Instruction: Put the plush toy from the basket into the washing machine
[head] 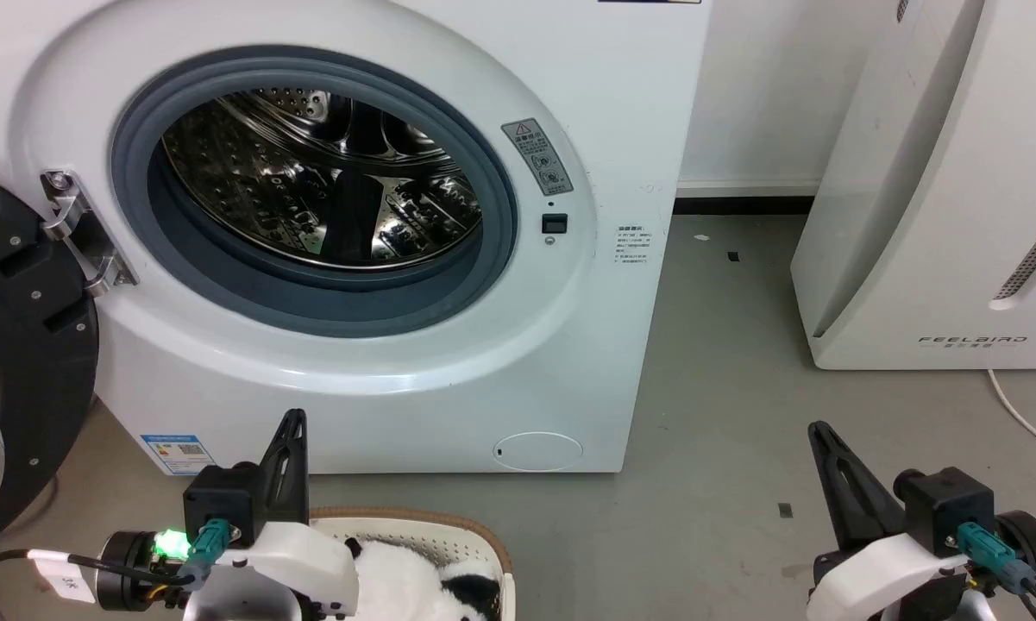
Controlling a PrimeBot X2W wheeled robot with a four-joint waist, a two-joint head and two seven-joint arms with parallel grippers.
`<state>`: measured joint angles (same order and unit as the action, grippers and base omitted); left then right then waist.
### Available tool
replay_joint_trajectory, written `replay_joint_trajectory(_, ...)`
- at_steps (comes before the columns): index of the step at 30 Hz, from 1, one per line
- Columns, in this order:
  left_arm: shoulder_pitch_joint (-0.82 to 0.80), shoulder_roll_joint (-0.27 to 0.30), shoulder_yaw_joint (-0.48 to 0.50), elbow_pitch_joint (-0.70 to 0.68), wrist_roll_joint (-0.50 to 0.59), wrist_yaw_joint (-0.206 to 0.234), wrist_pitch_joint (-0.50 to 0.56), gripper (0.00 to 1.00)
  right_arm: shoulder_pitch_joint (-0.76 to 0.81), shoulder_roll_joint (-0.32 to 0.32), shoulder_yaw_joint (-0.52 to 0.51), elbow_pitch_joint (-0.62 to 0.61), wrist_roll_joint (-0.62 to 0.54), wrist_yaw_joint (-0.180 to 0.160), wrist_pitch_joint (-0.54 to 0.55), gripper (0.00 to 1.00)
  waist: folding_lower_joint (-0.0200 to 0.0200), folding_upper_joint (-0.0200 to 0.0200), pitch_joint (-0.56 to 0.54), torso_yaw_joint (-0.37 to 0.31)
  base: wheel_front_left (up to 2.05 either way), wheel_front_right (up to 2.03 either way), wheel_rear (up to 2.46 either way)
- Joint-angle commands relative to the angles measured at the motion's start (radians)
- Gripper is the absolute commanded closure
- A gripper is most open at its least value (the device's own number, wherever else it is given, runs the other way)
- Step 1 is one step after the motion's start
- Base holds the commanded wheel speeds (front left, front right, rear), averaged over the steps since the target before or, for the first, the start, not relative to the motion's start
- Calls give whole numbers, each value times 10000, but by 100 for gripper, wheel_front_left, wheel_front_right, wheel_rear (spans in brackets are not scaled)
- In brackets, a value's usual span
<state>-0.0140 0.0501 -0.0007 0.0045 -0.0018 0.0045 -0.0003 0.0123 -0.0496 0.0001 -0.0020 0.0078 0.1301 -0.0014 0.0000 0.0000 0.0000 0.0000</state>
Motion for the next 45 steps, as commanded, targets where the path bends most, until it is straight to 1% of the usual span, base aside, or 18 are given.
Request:
replay_joint_trajectory(1,140,1,7,-45,18,-45,3,100,-123,-6,-1,20,-78,6,14,100,0,0,0,0,0,0,0)
replay_joint_trajectory(45,140,1,7,-45,18,-45,3,100,-123,-6,-1,20,-78,6,14,100,0,0,0,0,0,0,0)
